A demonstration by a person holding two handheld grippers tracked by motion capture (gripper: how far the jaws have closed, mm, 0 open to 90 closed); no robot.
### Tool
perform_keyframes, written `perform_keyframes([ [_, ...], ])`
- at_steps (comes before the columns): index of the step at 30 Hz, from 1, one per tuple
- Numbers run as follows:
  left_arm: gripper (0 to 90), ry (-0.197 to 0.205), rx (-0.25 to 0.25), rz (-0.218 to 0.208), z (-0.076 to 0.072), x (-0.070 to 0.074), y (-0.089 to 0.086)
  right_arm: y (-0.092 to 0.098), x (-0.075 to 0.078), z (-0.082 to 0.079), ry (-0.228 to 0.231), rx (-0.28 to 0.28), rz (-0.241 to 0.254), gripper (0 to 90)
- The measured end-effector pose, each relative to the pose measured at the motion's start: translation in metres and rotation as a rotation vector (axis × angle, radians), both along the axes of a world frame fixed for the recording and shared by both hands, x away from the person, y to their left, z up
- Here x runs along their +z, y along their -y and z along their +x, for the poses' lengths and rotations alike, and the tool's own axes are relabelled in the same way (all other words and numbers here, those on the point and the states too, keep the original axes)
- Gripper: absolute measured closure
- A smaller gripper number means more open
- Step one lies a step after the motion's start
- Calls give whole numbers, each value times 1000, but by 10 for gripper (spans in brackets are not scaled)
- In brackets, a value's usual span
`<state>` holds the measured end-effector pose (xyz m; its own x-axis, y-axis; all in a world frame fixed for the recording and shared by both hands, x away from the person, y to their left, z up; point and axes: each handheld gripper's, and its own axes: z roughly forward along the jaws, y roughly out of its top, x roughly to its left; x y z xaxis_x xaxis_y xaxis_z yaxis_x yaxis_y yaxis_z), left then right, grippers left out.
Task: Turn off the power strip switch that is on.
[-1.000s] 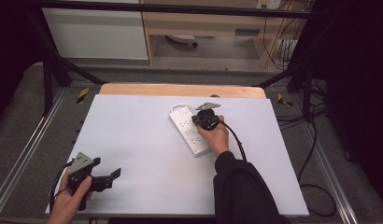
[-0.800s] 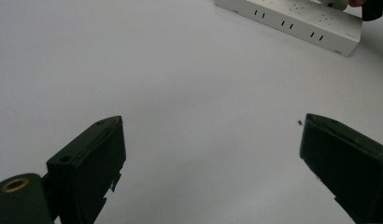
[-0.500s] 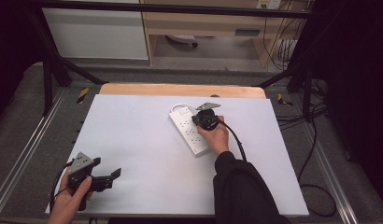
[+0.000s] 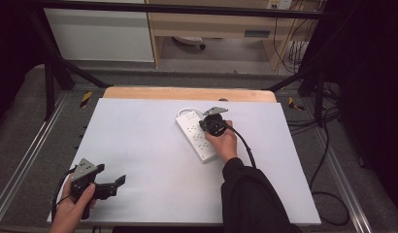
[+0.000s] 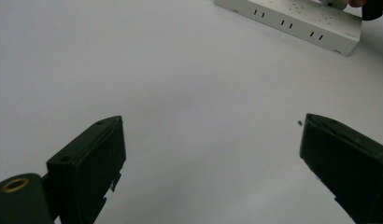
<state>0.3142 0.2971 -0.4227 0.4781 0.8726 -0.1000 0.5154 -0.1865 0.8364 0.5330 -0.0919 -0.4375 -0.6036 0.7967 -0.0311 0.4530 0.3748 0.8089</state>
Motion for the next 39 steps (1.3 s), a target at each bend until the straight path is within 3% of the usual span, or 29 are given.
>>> perform_keyframes([
  [18, 69, 2, 0, 1, 0, 0, 0, 1, 0, 1, -26, -3, -2, 900],
  [39, 69, 4, 0, 0, 0, 0, 0, 0, 2, 2, -25, -7, -1, 900],
])
